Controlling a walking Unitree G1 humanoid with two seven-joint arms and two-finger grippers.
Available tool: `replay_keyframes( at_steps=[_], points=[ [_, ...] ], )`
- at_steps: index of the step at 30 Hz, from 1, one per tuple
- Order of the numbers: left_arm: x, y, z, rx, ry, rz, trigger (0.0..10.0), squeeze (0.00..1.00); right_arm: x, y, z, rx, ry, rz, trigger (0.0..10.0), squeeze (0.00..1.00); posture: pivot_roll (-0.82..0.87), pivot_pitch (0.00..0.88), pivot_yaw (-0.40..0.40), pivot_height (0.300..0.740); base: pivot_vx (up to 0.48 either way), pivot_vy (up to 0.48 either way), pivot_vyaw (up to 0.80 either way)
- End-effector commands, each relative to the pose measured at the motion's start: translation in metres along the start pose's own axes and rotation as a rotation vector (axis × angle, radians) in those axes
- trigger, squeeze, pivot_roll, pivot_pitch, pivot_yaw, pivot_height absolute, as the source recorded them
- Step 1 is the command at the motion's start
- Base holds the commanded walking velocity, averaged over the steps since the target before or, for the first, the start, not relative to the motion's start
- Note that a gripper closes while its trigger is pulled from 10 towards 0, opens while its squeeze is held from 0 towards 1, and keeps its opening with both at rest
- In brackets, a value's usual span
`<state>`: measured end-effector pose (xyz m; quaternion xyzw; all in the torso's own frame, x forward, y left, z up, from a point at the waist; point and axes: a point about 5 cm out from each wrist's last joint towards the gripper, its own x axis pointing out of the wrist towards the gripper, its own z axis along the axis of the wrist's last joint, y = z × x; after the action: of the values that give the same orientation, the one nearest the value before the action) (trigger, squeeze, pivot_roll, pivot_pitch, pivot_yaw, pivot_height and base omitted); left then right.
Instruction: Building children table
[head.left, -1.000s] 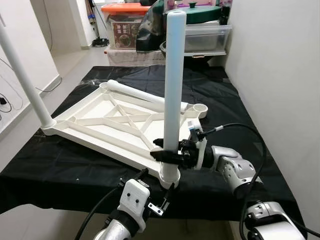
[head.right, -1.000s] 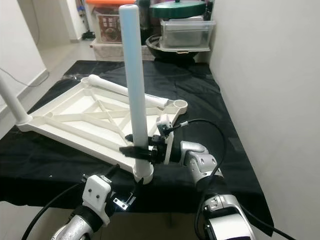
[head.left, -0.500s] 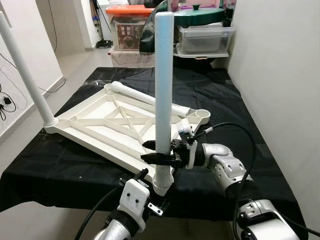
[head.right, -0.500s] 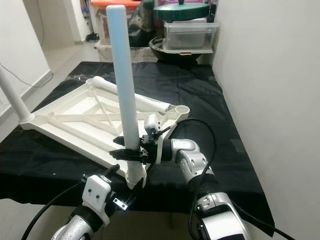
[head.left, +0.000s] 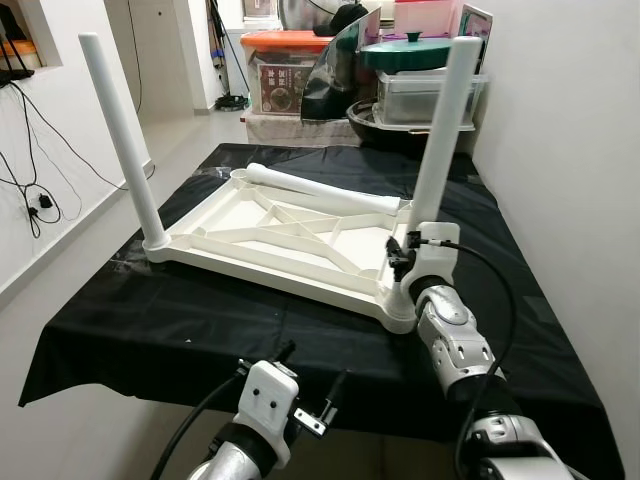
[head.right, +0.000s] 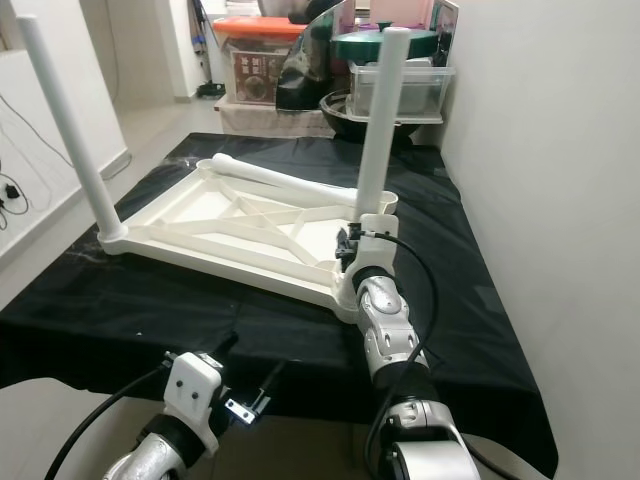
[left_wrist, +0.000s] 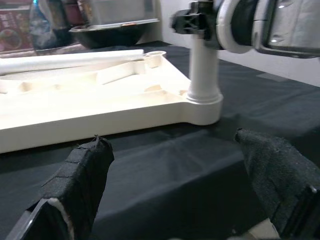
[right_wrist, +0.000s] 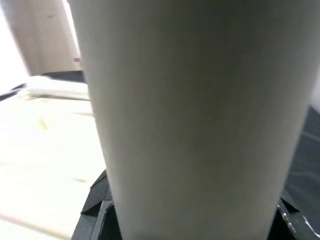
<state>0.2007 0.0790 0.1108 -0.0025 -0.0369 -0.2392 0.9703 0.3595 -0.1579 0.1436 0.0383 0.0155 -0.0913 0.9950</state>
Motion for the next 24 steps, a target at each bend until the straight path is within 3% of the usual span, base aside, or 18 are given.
replay_keyframes(
  at_steps=[1,5,6,8,9,12,13,14,15,18,19,21,22,24],
  points=[
    [-0.001,0.000,-0.004,-0.006,0.019,-0.002,10.0,0.00,-0.010,-0.014,-0.027,0.052,0.133,-0.179,0.0,0.00,0.00,0.000,0.001,0.740,0.000,0.000,0.00],
    [-0.001,0.000,-0.004,-0.006,0.019,-0.001,10.0,0.00,-0.008,-0.001,-0.027,0.057,0.145,-0.171,0.0,0.00,0.00,0.000,0.001,0.740,0.000,0.000,0.00],
    [-0.001,-0.001,-0.004,-0.006,0.019,-0.001,10.0,0.00,-0.004,0.007,-0.025,0.077,0.126,-0.148,10.0,0.00,0.00,0.000,-0.005,0.740,0.000,0.000,0.00],
    [-0.001,-0.001,-0.004,-0.006,0.018,-0.001,10.0,0.00,-0.002,0.013,-0.023,0.092,0.112,-0.135,10.0,0.00,0.00,0.000,-0.005,0.740,0.000,0.000,0.00],
    [-0.001,-0.001,-0.004,-0.006,0.019,-0.001,10.0,0.00,-0.001,0.021,-0.016,0.101,0.057,-0.069,10.0,1.00,0.00,0.000,-0.007,0.740,0.000,0.000,0.00],
    [-0.001,-0.001,-0.004,-0.006,0.018,-0.001,10.0,0.00,0.000,0.029,-0.006,0.103,-0.017,0.015,10.0,1.00,0.00,0.000,-0.007,0.740,0.000,0.000,0.00],
    [-0.001,-0.001,-0.004,-0.007,0.019,-0.002,10.0,0.00,0.000,0.031,-0.001,0.100,-0.051,0.052,10.0,0.77,0.00,0.000,-0.007,0.740,0.000,0.000,0.00],
    [-0.001,-0.001,-0.004,-0.007,0.019,-0.002,10.0,0.00,0.000,0.032,0.001,0.098,-0.067,0.068,10.0,0.77,0.00,0.000,-0.007,0.740,0.000,0.000,0.00],
    [-0.001,-0.001,-0.004,-0.007,0.019,-0.002,10.0,0.00,0.000,0.034,0.003,0.109,-0.084,0.118,10.0,0.00,0.00,0.000,-0.003,0.740,0.000,0.000,0.00],
    [-0.001,-0.002,-0.004,-0.007,0.020,-0.003,10.0,0.00,0.000,0.040,0.004,0.165,-0.089,0.279,10.0,0.00,0.00,0.000,-0.003,0.740,0.000,0.000,0.00],
    [-0.001,-0.002,-0.004,-0.007,0.020,-0.003,10.0,0.00,0.000,0.040,0.004,0.165,-0.089,0.279,10.0,0.00,0.00,0.000,-0.003,0.740,0.000,0.000,0.00],
    [0.000,-0.001,-0.004,-0.007,0.019,-0.002,10.0,0.00,0.000,0.045,0.005,0.222,-0.065,0.509,10.0,0.00,0.00,0.000,-0.004,0.740,0.000,0.000,0.00],
    [0.000,-0.001,-0.004,-0.007,0.019,-0.002,10.0,0.00,0.000,0.045,0.005,0.222,-0.065,0.509,10.0,0.00,0.00,0.000,-0.004,0.740,0.000,0.000,0.00],
    [0.000,-0.001,-0.004,-0.006,0.018,-0.002,10.0,0.00,-0.002,0.046,0.003,0.247,-0.007,0.717,10.0,0.00,0.00,0.000,-0.003,0.740,0.000,0.000,0.00]
  ],
)
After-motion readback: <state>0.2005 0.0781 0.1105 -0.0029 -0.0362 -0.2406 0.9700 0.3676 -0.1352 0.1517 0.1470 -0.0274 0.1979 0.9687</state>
